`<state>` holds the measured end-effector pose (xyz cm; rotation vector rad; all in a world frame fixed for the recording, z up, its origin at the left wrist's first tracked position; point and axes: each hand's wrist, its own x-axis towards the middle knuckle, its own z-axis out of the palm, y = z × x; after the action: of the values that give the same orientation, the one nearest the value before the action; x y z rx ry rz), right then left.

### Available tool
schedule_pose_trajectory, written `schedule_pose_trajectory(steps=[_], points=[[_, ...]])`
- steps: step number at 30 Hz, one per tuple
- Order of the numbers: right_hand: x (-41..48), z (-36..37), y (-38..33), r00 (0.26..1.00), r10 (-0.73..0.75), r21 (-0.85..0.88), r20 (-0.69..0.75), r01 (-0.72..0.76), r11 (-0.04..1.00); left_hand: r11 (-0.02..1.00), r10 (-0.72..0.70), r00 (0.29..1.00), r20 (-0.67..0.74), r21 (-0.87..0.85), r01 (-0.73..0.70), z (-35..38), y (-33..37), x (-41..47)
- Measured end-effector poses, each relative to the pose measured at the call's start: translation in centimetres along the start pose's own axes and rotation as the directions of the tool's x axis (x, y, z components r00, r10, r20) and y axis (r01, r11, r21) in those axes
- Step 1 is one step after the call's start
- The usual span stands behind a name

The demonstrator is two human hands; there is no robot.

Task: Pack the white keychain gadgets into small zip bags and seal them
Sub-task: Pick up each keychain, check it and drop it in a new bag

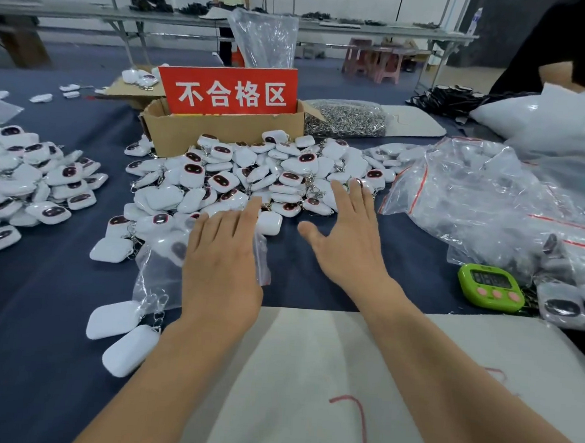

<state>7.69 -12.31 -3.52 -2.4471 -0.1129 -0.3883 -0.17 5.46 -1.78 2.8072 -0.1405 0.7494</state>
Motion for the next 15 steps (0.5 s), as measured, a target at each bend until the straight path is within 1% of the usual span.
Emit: schedule_pose_trajectory(steps=[3,5,8,10,13,15], points=[[2.7,1.3,-0.2,0.991,-0.135,-0.042,-0.023,0.134,0.990,0.989,-0.127,0.992,-0.010,-0.073,0.126,0.4,-0.3,0.3],[4.5,2.4,-0.6,0.985,-0.172,-0.047,0.017,0.173,0.984,0.977,-0.170,0.985,0.004,-0.127,0.170,0.7,-0.4,0.5],[6.6,3.7,-1.0,0.980,-0.137,-0.120,0.143,0.155,0.981,0.970,-0.180,0.983,0.023,-0.164,0.182,1.2,-0.6,0.6],[7.2,3.9,-1.1,0.973,-0.123,-0.173,0.197,0.158,0.972,0.963,-0.203,0.979,0.028,-0.173,0.204,1.4,-0.8,0.7],[6.3,3.4,-1.1,0.970,-0.138,-0.154,0.202,0.171,0.973,0.950,-0.246,0.969,0.024,-0.194,0.246,1.5,-0.9,0.7],[4.5,2.8,-1.1,0.974,-0.125,-0.159,0.190,0.156,0.975,0.949,-0.248,0.969,0.008,-0.198,0.244,1.5,-1.0,0.7]])
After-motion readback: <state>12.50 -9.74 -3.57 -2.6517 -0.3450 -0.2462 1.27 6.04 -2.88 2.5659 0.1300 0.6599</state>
